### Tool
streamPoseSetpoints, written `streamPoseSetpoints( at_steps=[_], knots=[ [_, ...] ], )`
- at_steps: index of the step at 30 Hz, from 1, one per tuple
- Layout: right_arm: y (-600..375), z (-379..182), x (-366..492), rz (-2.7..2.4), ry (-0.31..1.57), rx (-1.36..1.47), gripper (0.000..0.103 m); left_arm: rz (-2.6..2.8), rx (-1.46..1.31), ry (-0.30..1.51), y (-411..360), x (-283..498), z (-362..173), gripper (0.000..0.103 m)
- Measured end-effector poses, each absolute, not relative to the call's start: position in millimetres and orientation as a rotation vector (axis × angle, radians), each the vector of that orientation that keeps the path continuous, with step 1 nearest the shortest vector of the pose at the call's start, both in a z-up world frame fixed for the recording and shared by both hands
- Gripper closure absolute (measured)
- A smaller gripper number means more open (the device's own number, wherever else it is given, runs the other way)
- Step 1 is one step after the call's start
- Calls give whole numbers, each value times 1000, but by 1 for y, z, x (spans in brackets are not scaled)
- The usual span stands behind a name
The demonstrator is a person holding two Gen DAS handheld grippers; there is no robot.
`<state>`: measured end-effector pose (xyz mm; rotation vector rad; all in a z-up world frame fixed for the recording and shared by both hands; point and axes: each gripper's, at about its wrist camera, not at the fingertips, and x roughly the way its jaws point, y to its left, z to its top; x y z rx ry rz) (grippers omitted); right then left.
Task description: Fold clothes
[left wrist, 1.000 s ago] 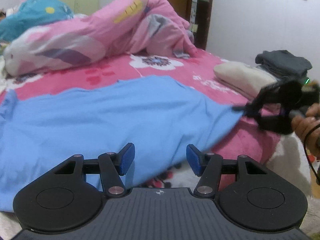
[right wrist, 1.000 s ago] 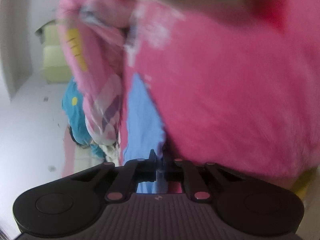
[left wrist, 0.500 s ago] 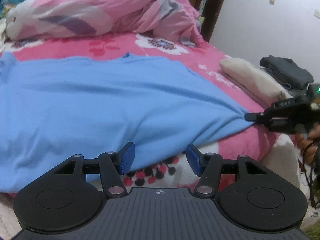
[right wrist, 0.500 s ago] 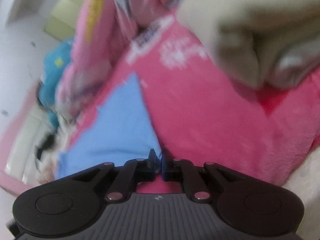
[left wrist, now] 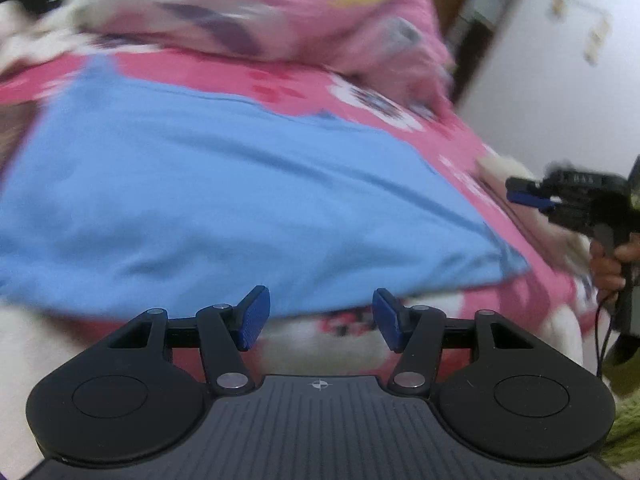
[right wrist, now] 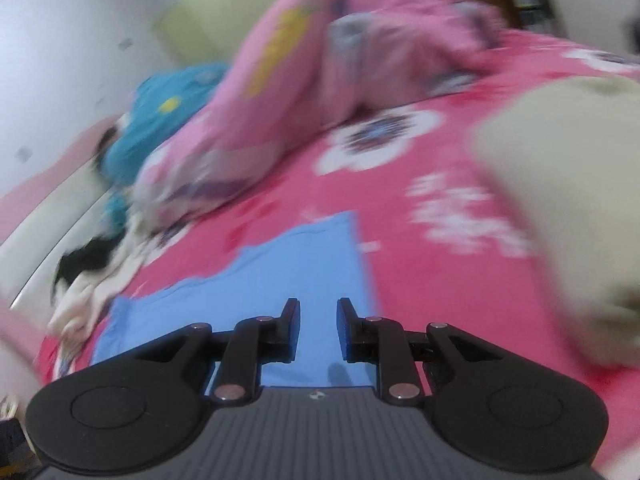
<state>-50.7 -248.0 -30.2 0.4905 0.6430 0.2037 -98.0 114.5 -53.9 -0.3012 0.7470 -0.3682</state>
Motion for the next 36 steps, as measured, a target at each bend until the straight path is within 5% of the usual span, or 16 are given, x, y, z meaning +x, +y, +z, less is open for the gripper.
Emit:
streamPoseSetpoints(
  at_steps=[10, 21, 24, 25, 29, 36],
  knots=[
    [-76, -9, 30, 689, 819, 414, 67, 18, -646, 626, 218, -138, -66, 46],
    [21, 3, 53, 808, 906, 280, 63, -29, -347, 637, 224, -100, -60, 46],
    [31, 4, 63, 797, 915, 268, 63, -72, -325, 689, 226, -84, -62, 57],
    [34, 4, 68, 794, 921, 268, 62, -78, -328, 711, 227, -80, -64, 69],
    [51, 4, 100, 749, 957, 288, 47, -93, -343, 746, 228, -75, -70, 92],
    [109, -11, 160, 730, 1115, 220, 47, -109, -373, 642, 222, -92, -59, 97]
  ],
)
